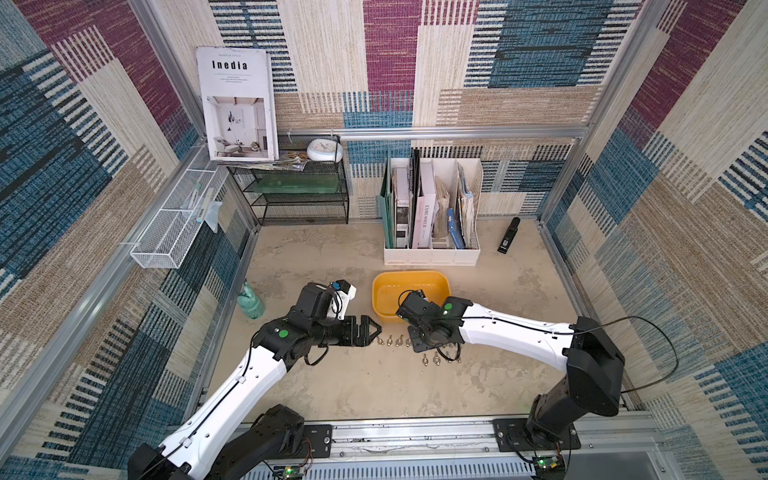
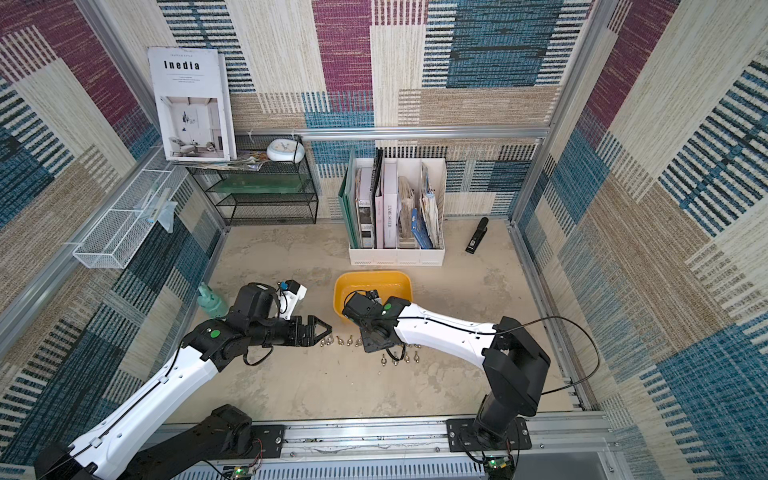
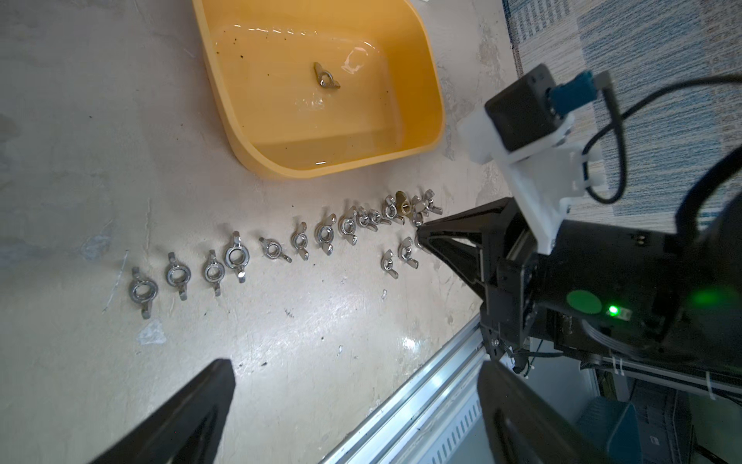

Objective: Take out the wing nut from the storage box
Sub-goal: Place the wing nut at the center of the board.

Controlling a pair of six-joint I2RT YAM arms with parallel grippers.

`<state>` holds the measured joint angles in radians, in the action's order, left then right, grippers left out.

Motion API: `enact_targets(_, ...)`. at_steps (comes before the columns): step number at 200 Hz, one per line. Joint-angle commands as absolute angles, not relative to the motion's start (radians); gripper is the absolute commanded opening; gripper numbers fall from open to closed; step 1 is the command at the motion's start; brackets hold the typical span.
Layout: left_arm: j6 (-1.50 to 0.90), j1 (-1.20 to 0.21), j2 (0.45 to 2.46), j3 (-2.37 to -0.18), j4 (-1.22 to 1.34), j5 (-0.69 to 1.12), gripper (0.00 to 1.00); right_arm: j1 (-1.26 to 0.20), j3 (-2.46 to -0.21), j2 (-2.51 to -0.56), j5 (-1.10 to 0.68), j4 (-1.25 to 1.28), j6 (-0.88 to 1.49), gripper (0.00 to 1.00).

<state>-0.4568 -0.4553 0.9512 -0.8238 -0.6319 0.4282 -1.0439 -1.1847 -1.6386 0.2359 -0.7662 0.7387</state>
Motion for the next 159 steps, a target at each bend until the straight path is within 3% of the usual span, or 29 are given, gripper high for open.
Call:
enact_targets(1, -0.459, -0.456, 0.926, -0.815, -0.675, 0.415, 0.99, -1.083, -1.166, -1.660, 0.215, -0.717, 0.794, 0.00)
enact_targets(159, -0.469, -0.456, 0.877, -0.794, -0.695, 0.420, 0.99, -1.126, -1.059, -1.758, 0.195, -0.617, 0.835, 0.01)
